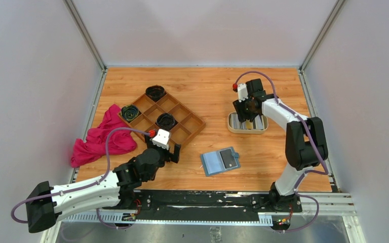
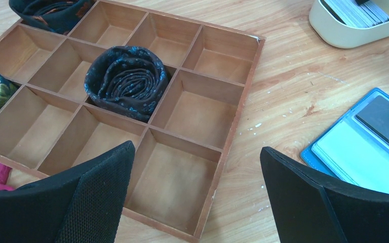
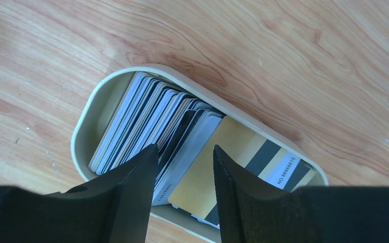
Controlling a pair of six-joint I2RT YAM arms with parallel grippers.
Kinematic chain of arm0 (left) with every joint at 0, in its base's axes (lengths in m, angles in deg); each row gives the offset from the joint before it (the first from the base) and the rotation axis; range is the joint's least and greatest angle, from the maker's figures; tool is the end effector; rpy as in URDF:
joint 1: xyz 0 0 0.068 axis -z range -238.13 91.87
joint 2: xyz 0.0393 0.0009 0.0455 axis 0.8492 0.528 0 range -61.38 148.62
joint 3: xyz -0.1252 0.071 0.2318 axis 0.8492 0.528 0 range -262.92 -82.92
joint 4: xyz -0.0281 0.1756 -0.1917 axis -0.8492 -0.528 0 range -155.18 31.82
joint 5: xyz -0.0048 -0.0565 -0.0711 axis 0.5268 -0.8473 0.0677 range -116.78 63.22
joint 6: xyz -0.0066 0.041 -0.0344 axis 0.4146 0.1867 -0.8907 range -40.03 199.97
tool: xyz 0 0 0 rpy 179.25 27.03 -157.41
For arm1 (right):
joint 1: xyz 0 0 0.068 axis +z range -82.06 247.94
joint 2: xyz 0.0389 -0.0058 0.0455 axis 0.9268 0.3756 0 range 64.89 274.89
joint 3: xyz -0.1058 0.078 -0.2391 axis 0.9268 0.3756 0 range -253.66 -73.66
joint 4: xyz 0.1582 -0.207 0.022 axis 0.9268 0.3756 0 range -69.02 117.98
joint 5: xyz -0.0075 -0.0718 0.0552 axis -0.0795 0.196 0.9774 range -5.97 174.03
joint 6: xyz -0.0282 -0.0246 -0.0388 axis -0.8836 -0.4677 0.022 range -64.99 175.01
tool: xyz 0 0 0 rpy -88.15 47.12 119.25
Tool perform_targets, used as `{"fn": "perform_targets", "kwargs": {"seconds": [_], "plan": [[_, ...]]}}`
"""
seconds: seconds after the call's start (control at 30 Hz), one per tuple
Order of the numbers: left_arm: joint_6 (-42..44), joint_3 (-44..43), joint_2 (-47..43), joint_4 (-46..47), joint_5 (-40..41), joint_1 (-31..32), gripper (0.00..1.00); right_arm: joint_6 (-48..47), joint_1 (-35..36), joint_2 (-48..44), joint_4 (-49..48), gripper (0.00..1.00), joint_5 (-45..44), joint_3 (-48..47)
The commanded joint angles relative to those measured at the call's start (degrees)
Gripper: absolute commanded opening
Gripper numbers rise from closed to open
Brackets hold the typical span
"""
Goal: Put the credit cards into the card holder
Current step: Pick up the credit card from the storage box.
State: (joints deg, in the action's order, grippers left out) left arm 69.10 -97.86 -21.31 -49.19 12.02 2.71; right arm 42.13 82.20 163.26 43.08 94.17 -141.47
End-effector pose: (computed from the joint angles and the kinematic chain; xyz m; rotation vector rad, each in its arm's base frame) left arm 0.0989 -0.1315 0.2055 0.3169 1.7691 -0.2690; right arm 0.3531 0.0963 0.2152 -0.6549 2.3961 0.2304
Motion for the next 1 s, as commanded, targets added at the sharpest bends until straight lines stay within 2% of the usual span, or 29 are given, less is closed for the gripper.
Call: {"fn": "perform_targets", "kwargs": {"seconds": [0.0, 0.3, 0.7, 0.97], "plan": [[0.42, -0.53, 0.10, 2.04, 1.63, -0.28, 1.00, -0.33, 0.68, 0.48, 1.53, 0.47, -5.98, -0.88], [0.41, -0.49, 0.11, 2.00, 1.62, -0.35, 1.00, -1.25, 0.19, -2.52, 1.45, 0.42, -8.40, 0.11], [0.50, -0.70, 0.42, 2.04, 1.62, -0.30, 1.00, -1.18, -3.98, -4.25, 1.78, 0.38, -6.66, 1.18], [0.42, -0.64, 0.37, 1.99, 1.70, -0.28, 1.00, -0.41, -9.87, -5.51, 3.63, 0.43, 3.56, 1.28]]}}
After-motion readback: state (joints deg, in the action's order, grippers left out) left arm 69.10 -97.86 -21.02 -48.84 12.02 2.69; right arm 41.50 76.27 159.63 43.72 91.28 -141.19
